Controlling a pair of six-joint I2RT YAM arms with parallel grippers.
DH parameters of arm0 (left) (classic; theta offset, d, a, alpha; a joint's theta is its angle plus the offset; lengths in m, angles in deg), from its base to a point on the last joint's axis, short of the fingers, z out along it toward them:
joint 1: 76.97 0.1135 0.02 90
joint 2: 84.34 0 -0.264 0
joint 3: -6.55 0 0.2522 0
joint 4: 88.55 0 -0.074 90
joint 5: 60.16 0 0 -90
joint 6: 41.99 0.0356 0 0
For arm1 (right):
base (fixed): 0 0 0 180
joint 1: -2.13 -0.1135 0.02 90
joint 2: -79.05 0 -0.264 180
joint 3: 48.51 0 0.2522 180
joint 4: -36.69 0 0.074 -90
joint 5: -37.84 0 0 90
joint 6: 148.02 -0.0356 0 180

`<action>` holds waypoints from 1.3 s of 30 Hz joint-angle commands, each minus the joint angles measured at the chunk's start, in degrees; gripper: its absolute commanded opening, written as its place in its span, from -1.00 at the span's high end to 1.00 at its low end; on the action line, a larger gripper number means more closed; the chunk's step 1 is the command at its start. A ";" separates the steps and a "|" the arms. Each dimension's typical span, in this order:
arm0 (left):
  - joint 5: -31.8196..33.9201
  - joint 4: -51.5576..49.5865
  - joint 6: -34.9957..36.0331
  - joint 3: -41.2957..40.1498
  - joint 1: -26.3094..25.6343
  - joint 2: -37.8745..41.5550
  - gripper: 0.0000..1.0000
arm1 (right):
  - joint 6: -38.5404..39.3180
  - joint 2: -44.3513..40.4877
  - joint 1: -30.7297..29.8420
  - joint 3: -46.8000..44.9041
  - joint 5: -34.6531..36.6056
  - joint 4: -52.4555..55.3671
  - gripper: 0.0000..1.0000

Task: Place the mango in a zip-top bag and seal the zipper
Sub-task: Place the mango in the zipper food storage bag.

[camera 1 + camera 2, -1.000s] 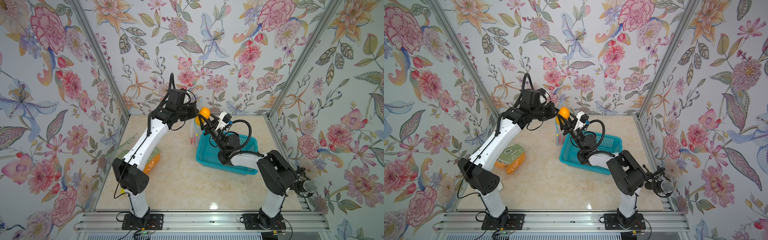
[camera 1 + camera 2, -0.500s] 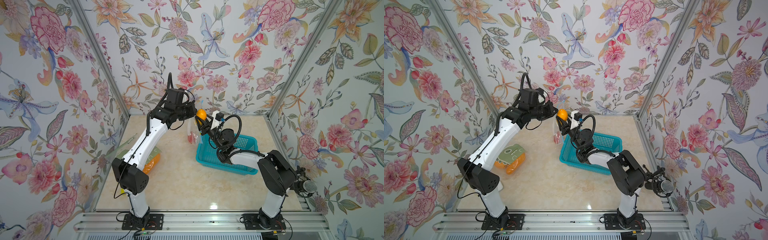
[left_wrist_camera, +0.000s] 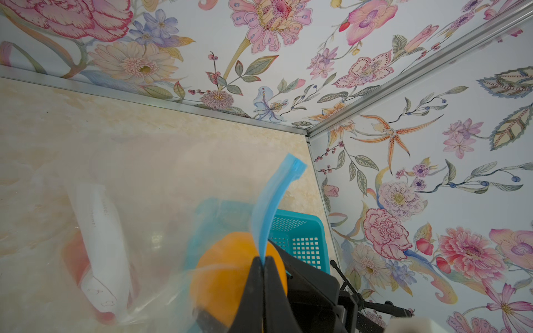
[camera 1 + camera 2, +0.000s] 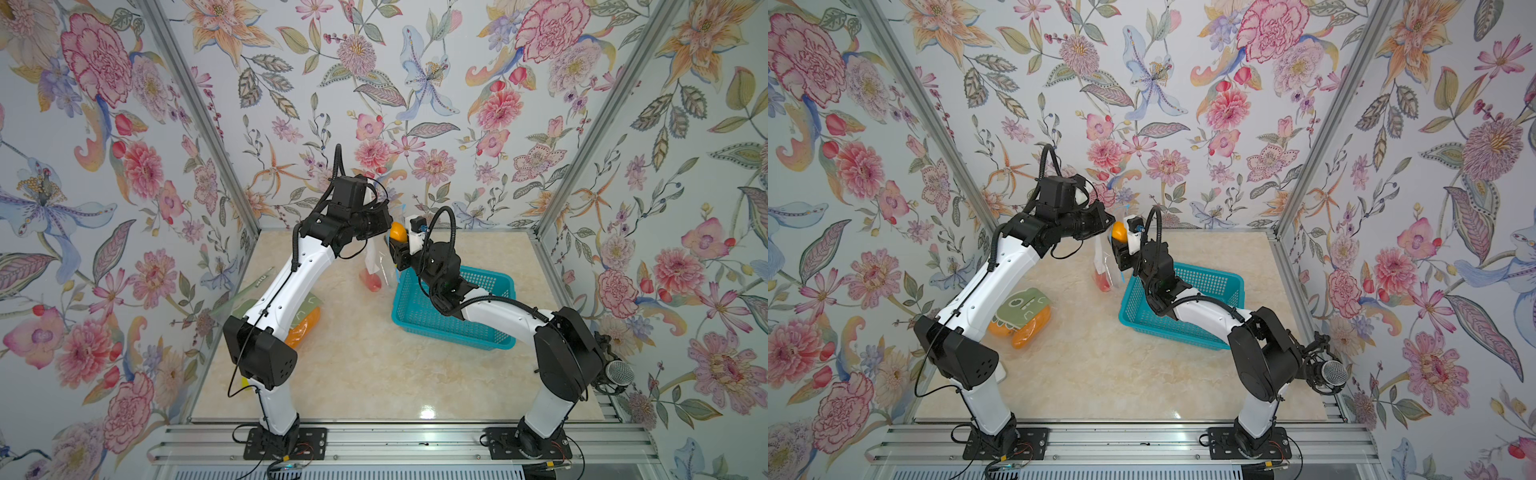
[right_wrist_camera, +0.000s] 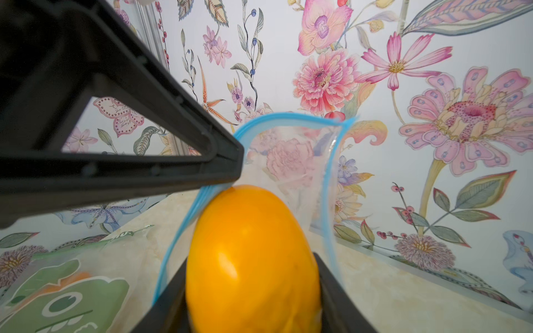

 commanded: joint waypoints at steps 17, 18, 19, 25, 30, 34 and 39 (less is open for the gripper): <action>-3.16 3.34 -2.48 -5.20 0.00 2.24 1.00 | 2.79 -0.98 -1.90 13.41 7.25 21.08 -0.48; -3.25 3.35 -2.47 -5.49 0.15 2.35 1.00 | 2.83 -0.91 -1.87 13.88 7.25 21.81 -0.54; -3.25 3.48 -2.53 -5.68 0.20 2.33 1.00 | 2.97 -0.91 -1.82 14.09 7.21 22.29 -0.60; -3.04 4.12 -2.76 -6.06 1.05 2.32 1.00 | 2.81 -2.59 -1.92 13.07 6.82 23.87 -0.65; -3.26 3.92 -1.41 -5.63 1.99 2.32 1.00 | 3.53 -6.52 -1.81 10.28 6.81 26.65 -0.55; -2.06 2.47 4.74 -3.85 2.40 2.35 1.00 | 3.98 -12.43 -1.65 6.49 5.87 29.33 -0.53; -2.23 -1.97 17.46 0.81 2.39 1.64 1.00 | 3.71 -18.62 1.46 6.28 -3.17 37.00 -0.54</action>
